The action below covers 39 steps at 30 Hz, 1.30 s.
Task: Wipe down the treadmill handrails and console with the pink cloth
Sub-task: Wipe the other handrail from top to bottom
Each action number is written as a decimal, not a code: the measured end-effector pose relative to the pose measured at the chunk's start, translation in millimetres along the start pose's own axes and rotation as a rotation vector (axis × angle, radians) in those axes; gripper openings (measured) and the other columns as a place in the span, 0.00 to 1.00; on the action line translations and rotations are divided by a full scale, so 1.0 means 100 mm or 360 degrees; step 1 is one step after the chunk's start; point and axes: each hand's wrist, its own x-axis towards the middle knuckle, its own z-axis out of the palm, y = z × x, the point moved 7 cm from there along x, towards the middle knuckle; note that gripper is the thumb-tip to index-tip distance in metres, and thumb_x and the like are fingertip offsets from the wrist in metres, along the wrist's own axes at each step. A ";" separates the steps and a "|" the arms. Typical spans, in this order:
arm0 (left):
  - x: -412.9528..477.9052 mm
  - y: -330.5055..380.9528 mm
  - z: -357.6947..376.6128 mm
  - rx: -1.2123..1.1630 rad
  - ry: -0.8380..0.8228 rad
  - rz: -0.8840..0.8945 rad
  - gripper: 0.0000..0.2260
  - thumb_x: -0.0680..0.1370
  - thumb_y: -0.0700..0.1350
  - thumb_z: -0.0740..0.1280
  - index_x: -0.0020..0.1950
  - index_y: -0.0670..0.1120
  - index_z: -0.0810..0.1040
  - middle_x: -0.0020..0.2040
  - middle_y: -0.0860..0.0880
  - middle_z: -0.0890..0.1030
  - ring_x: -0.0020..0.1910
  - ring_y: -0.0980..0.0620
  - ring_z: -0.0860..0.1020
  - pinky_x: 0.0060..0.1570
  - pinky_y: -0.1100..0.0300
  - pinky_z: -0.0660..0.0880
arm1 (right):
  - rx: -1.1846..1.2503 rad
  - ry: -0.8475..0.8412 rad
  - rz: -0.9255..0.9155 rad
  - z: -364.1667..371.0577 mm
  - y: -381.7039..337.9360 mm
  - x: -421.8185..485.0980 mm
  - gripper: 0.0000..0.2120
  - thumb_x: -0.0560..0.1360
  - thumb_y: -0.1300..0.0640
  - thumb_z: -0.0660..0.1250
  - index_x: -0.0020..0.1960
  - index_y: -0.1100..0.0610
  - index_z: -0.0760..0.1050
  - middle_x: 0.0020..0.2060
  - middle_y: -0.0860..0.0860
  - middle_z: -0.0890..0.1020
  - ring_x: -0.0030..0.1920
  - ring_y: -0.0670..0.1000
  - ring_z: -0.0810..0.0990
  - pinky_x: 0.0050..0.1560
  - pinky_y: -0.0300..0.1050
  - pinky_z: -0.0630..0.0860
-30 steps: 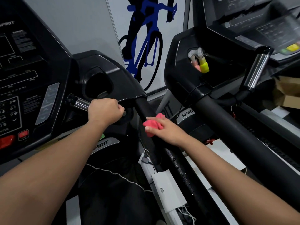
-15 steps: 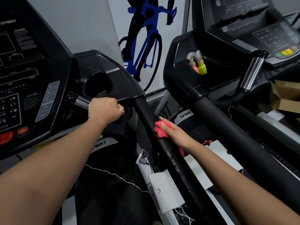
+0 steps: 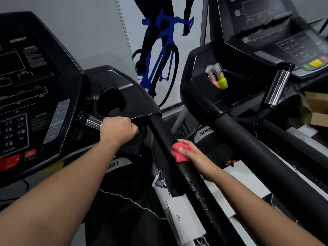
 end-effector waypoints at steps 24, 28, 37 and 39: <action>-0.01 -0.03 0.01 -0.0028 0.0056 -0.0023 0.16 0.76 0.48 0.57 0.30 0.45 0.70 0.26 0.51 0.71 0.27 0.48 0.71 0.31 0.59 0.59 | -0.0944 0.0094 0.0163 0.23 -0.33 0.63 0.31 0.79 0.36 0.51 0.77 0.48 0.52 0.73 0.53 0.65 0.71 0.53 0.65 0.68 0.40 0.60; 0.01 -0.02 -0.02 -0.0054 0.0039 -0.0034 0.15 0.77 0.49 0.57 0.32 0.45 0.70 0.28 0.50 0.71 0.30 0.47 0.72 0.35 0.58 0.62 | -0.1916 0.0170 0.0177 0.57 -0.52 0.80 0.37 0.77 0.36 0.55 0.77 0.47 0.40 0.72 0.63 0.60 0.70 0.67 0.61 0.68 0.62 0.62; -0.04 0.00 -0.06 -0.0060 0.0080 0.0038 0.15 0.78 0.51 0.56 0.35 0.45 0.73 0.32 0.47 0.75 0.33 0.45 0.74 0.36 0.58 0.64 | -0.3416 -0.0215 -0.0614 1.14 -0.09 0.01 0.22 0.81 0.52 0.51 0.72 0.58 0.64 0.74 0.64 0.57 0.72 0.71 0.50 0.67 0.73 0.44; -0.06 0.00 -0.06 -0.0080 0.0076 0.0050 0.16 0.78 0.51 0.56 0.34 0.45 0.72 0.31 0.49 0.73 0.32 0.47 0.71 0.37 0.58 0.63 | -0.3603 -0.0351 -0.0553 1.10 0.07 -0.21 0.23 0.81 0.49 0.52 0.72 0.58 0.64 0.74 0.63 0.58 0.73 0.71 0.47 0.66 0.73 0.39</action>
